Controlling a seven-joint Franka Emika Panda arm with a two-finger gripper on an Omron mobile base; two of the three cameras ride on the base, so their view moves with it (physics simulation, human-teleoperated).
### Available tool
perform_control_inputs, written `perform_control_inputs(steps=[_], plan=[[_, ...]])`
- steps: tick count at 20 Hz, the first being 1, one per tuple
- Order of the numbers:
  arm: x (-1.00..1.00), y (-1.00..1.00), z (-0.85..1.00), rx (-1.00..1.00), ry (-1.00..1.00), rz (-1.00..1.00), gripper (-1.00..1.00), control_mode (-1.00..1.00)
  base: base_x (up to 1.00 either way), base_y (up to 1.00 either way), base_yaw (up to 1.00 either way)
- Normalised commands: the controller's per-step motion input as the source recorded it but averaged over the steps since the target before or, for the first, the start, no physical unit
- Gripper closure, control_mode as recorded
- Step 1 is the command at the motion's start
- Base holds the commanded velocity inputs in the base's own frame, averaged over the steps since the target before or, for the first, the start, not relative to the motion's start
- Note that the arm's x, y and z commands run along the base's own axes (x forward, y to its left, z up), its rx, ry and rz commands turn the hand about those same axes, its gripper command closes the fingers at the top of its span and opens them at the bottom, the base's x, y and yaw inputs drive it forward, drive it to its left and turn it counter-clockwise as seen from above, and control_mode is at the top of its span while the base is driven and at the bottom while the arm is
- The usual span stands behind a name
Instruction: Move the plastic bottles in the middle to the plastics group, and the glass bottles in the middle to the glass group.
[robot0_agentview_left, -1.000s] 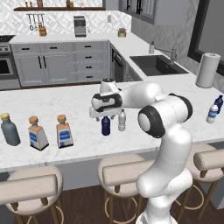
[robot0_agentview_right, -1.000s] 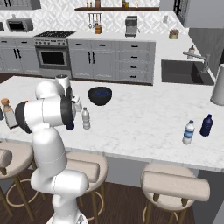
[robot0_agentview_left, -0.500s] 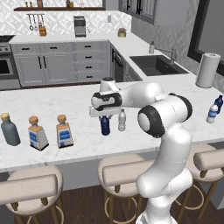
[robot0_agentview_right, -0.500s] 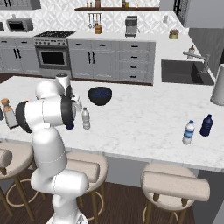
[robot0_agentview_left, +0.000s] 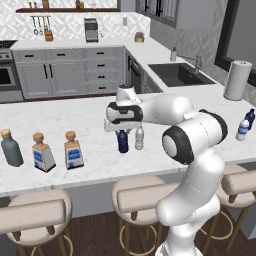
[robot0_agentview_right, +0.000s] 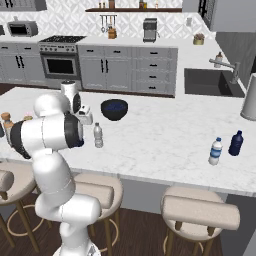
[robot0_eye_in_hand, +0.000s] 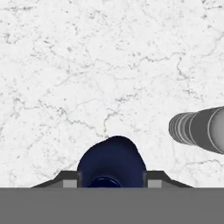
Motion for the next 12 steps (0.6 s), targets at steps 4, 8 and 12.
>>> perform_control_inputs(steps=[4, 8, 12], plan=[[-0.67, -0.48, 0.47, 0.01, -0.01, 0.0, 1.0, -1.0, 0.0, 0.0, 0.0], [-0.79, -0.58, 0.43, 0.02, 0.0, 0.0, 1.0, -1.0, 0.0, 0.0, 0.0], [-0.81, -0.62, 0.31, 0.02, -0.01, 0.0, 1.0, -1.0, 0.0, 0.0, 0.0]])
